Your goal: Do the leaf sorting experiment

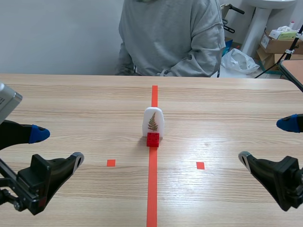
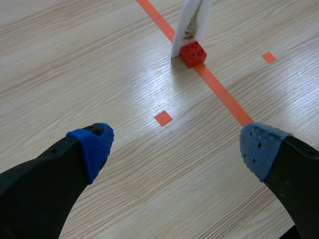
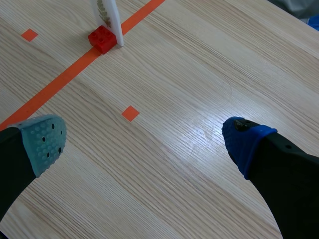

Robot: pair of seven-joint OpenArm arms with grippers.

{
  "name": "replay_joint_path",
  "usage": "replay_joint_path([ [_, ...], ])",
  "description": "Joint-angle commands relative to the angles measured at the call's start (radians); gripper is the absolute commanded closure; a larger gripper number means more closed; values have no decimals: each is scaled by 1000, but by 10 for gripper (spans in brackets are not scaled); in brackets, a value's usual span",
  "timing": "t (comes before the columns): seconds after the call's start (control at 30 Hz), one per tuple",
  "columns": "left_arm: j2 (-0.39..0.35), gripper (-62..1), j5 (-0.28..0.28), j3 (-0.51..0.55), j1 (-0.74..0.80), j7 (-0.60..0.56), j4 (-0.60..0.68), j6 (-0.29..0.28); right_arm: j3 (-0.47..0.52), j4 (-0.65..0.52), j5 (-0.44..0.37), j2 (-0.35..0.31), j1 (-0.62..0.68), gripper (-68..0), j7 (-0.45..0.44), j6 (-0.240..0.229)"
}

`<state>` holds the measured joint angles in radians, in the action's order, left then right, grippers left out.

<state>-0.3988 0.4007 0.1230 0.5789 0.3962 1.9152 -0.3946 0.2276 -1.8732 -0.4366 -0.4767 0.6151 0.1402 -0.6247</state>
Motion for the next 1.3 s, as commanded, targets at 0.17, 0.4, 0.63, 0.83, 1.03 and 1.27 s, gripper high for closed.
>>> replay_joint_path([
  [0.17, 5, -542, 10, 1, 0, -9, 23, -1, 3, -9, -12, -11, -3, -655, -7, 3],
  [0.4, 5, -542, 10, 1, 0, -9, 23, -1, 3, -9, -12, -11, -3, -655, -7, 3],
  [0.63, 5, -542, 10, 1, 0, -9, 23, -1, 3, -9, -12, -11, -3, -655, -7, 3],
  [0.83, 5, -542, 10, 1, 0, -9, 23, -1, 3, -9, -12, -11, -3, -655, -7, 8],
  [1.03, 5, -542, 10, 1, 0, -9, 23, -1, 3, -5, -5, -11, -16, -655, -1, 10],
  [1.27, 5, -542, 10, 1, 0, -9, 23, -1, -15, 104, 7, -37, -142, -655, 61, 3],
])
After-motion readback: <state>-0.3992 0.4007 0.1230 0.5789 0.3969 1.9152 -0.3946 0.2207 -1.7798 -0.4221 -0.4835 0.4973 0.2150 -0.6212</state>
